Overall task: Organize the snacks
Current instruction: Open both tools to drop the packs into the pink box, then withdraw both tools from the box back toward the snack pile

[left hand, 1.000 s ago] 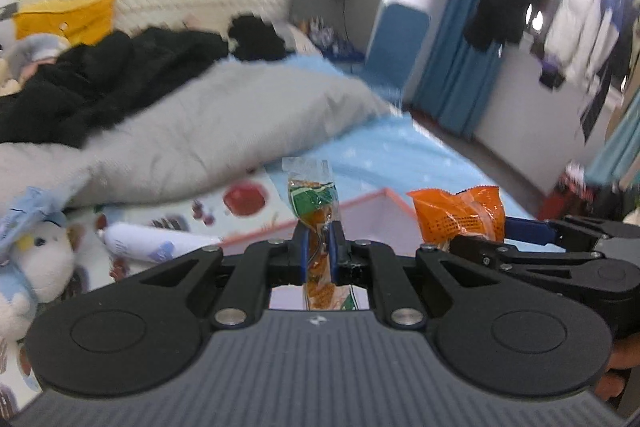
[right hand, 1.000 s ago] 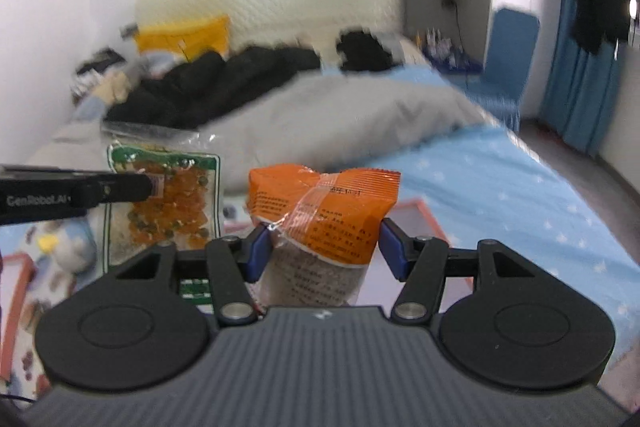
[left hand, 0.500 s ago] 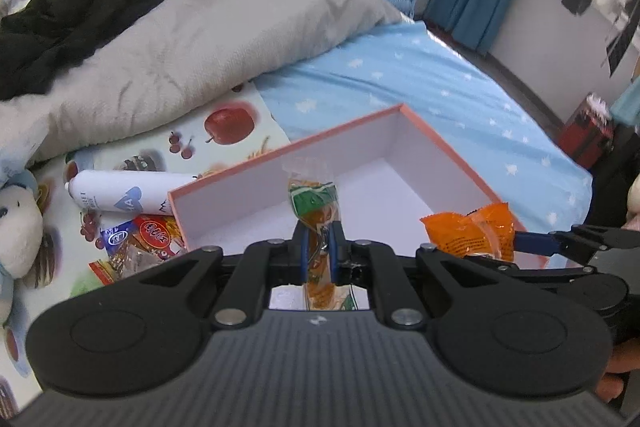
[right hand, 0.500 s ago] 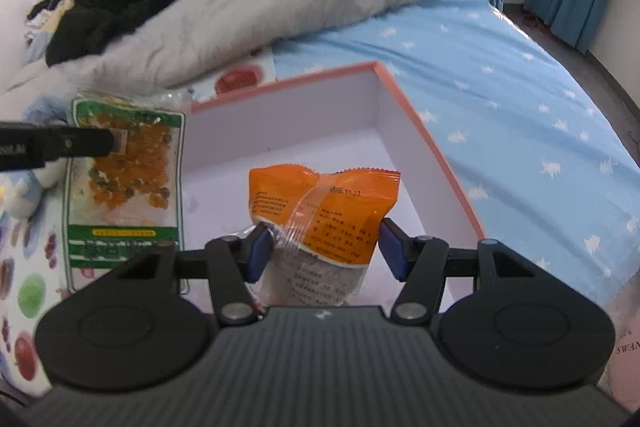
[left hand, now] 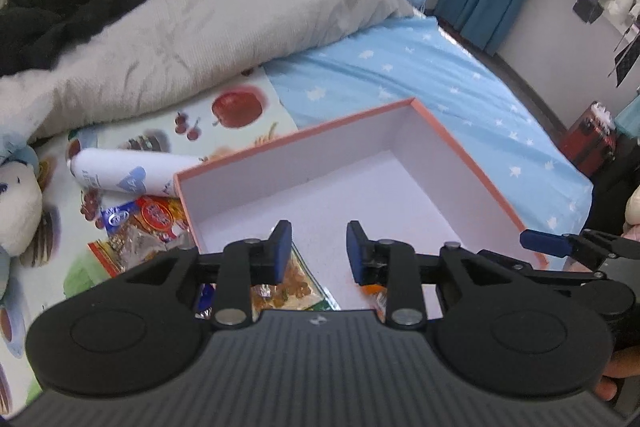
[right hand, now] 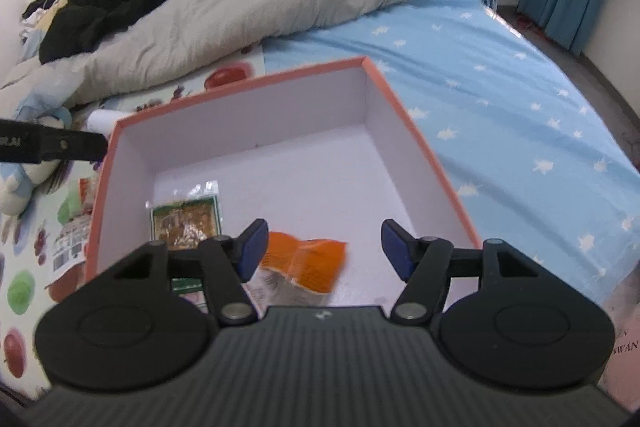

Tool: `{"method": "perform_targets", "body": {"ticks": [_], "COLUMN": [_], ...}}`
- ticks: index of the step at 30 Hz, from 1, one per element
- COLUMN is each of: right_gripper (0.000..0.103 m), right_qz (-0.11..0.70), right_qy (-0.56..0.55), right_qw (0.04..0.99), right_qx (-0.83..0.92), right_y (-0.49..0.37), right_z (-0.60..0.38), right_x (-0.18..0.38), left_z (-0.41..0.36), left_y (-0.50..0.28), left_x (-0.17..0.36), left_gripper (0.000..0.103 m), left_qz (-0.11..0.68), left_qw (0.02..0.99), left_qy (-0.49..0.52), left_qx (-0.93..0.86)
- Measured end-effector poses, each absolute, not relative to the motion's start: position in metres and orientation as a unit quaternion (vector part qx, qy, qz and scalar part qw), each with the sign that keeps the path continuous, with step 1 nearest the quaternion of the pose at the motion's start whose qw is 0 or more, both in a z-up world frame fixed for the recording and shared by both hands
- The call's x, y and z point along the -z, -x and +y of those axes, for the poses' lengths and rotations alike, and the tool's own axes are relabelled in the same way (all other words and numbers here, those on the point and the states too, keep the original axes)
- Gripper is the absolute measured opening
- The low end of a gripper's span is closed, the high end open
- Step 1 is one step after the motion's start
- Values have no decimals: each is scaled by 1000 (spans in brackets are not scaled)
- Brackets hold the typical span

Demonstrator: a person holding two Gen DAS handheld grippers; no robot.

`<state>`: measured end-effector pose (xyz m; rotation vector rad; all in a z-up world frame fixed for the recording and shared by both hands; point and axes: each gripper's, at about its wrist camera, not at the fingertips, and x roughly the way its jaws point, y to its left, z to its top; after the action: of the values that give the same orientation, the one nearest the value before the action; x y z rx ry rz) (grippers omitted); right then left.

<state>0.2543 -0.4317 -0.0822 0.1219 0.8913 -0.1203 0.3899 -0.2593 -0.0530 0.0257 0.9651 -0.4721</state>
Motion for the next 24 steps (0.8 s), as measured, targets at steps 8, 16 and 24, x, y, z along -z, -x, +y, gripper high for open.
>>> {"method": "perform_targets", "body": {"ticks": [8, 16, 24], "right_gripper": [65, 65, 65], "right_qz": [352, 296, 267], "right_qy": [-60, -54, -38], "right_qw": [932, 952, 962], "right_qx": [59, 50, 35], "right_y": [-224, -197, -173], "right_z": [-421, -394, -358], "right_x": [42, 19, 15], "left_z": [-233, -206, -167], "left_y": [-369, -340, -300], "left_x": [17, 4, -2], "left_gripper": [35, 35, 35], "left_qz": [405, 366, 322], "left_qw": [884, 900, 920], "left_qy": [-10, -31, -16], "left_qx": [235, 236, 220]}}
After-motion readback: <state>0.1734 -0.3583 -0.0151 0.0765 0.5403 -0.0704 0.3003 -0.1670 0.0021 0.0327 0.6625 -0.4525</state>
